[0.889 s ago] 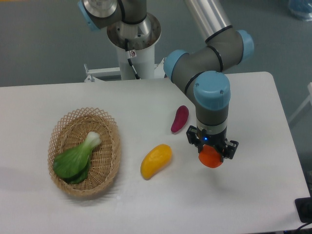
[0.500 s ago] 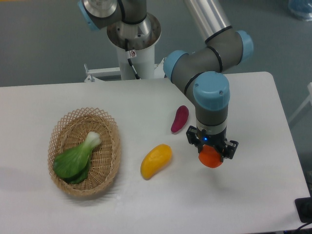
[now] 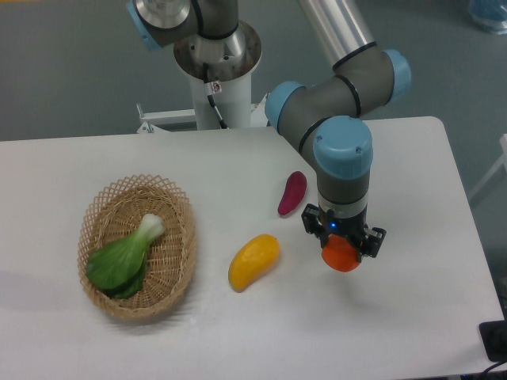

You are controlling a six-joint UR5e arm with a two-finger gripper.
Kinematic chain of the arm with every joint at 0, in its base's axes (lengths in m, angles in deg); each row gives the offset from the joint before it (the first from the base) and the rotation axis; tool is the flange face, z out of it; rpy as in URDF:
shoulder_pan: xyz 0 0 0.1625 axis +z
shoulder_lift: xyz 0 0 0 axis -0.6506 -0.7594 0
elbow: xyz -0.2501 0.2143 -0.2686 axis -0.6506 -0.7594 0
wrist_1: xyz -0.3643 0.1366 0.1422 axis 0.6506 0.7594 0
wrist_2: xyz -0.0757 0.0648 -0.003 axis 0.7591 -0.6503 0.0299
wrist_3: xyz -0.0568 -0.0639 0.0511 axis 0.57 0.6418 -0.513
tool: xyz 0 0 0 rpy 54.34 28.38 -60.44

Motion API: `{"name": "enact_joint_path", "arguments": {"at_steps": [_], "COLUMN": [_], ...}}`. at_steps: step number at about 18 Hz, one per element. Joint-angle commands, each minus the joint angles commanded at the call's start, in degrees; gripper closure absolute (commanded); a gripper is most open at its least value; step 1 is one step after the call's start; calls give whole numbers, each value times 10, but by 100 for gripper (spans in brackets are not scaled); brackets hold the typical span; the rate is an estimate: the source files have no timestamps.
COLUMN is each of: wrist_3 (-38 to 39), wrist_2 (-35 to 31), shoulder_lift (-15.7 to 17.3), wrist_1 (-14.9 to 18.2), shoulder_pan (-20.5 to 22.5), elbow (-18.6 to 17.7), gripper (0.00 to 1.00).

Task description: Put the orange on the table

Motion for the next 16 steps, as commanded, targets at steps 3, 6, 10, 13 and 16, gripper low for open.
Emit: {"name": "enact_joint_path", "arguments": {"at_steps": [3, 6, 10, 13, 16], "wrist_3": [-1, -3, -4, -2, 0], "wrist_2": [-2, -2, -3, -2, -9], "shoulder_lift": [0, 5, 29, 68, 89], "wrist_1": [-2, -4, -31, -33, -35], "shoulder_pan": [-1, 2, 0, -21, -45], "elbow": [-12, -30, -79, -133, -170], "gripper": [32, 33, 33, 33, 33]}}
